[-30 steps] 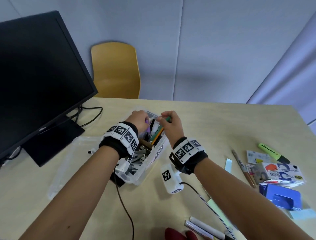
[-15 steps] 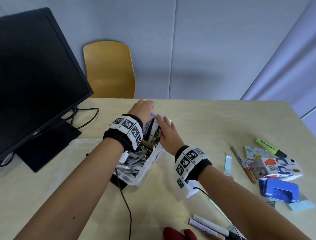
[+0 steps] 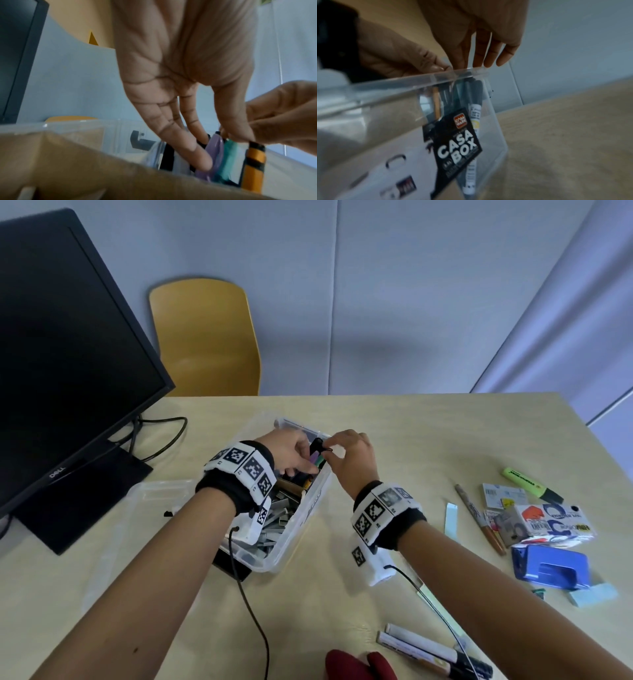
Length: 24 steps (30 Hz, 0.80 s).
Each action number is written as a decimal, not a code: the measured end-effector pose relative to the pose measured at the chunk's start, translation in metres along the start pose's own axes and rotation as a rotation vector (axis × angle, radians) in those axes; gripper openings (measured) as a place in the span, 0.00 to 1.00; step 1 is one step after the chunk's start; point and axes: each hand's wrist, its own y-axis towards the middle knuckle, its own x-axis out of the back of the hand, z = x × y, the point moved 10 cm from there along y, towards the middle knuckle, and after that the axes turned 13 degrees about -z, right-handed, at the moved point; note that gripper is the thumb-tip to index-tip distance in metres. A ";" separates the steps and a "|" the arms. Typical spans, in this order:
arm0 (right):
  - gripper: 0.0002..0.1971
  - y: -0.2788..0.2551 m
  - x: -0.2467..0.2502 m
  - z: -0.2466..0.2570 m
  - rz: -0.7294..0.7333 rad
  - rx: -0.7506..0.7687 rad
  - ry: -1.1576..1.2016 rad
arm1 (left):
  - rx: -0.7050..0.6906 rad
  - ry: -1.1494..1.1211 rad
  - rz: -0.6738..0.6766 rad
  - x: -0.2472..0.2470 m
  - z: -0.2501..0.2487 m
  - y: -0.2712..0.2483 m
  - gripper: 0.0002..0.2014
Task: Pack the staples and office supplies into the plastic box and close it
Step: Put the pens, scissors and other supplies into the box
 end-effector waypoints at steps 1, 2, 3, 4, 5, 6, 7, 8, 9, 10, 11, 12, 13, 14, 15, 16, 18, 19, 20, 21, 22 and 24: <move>0.09 0.003 -0.002 -0.001 0.012 -0.018 -0.019 | 0.003 0.005 0.013 -0.003 0.000 0.000 0.12; 0.10 0.004 -0.004 -0.001 0.022 -0.013 -0.046 | 0.006 0.007 0.009 -0.004 0.001 0.000 0.12; 0.11 0.004 -0.006 0.000 0.037 0.006 -0.078 | 0.009 -0.001 -0.010 -0.004 0.002 0.001 0.12; 0.11 0.002 -0.008 0.001 0.055 0.037 -0.109 | 0.011 -0.013 -0.040 -0.002 0.002 0.003 0.12; 0.12 -0.002 -0.007 0.004 0.064 0.088 -0.145 | 0.012 -0.018 -0.078 0.001 0.003 0.005 0.11; 0.12 -0.006 -0.004 0.009 0.052 0.145 -0.188 | 0.011 -0.012 -0.112 0.004 0.003 0.007 0.12; 0.12 -0.011 0.000 0.014 0.027 0.203 -0.227 | 0.004 0.001 -0.140 0.007 0.003 0.008 0.13; 0.13 -0.015 0.003 0.016 0.050 0.216 -0.244 | -0.001 0.016 -0.160 0.009 0.002 0.009 0.14; 0.14 -0.018 0.004 0.016 0.024 0.267 -0.273 | 0.000 0.032 -0.167 0.009 0.001 0.011 0.15; 0.15 -0.020 0.001 0.014 0.078 0.253 -0.252 | 0.009 0.056 -0.167 0.009 0.000 0.011 0.16; 0.16 -0.020 -0.001 0.010 0.093 0.248 -0.224 | 0.014 0.092 -0.170 0.010 -0.001 0.011 0.16; 0.18 -0.021 -0.004 0.004 0.165 0.200 -0.162 | 0.014 0.135 -0.177 0.011 -0.004 0.011 0.15; 0.20 -0.022 -0.005 -0.002 0.211 0.156 -0.072 | 0.005 0.178 -0.194 0.013 -0.009 0.011 0.14; 0.23 -0.024 0.000 -0.004 0.231 0.142 -0.018 | -0.006 0.209 -0.226 0.017 -0.014 0.011 0.12; 0.25 -0.024 0.007 -0.005 0.220 0.144 0.020 | -0.017 0.225 -0.267 0.021 -0.021 0.010 0.12; 0.25 -0.023 0.018 -0.007 0.190 0.142 0.032 | -0.030 0.230 -0.306 0.023 -0.030 0.009 0.13; 0.23 -0.020 0.042 -0.022 0.125 0.091 0.042 | -0.081 0.198 -0.364 0.023 -0.052 0.004 0.14; 0.22 -0.018 0.055 -0.034 0.098 0.048 0.039 | -0.114 0.164 -0.378 0.019 -0.065 0.001 0.14; 0.20 -0.016 0.068 -0.047 0.076 0.000 0.025 | -0.151 0.133 -0.377 0.013 -0.079 -0.003 0.13; 0.18 -0.015 0.081 -0.062 0.062 -0.043 0.007 | -0.188 0.112 -0.355 0.002 -0.091 -0.007 0.12; 0.17 -0.016 0.092 -0.078 0.064 -0.085 -0.010 | -0.220 0.107 -0.313 -0.013 -0.103 -0.013 0.09; 0.14 -0.022 0.111 -0.107 0.087 -0.153 -0.052 | -0.278 0.150 -0.193 -0.054 -0.123 -0.023 0.04</move>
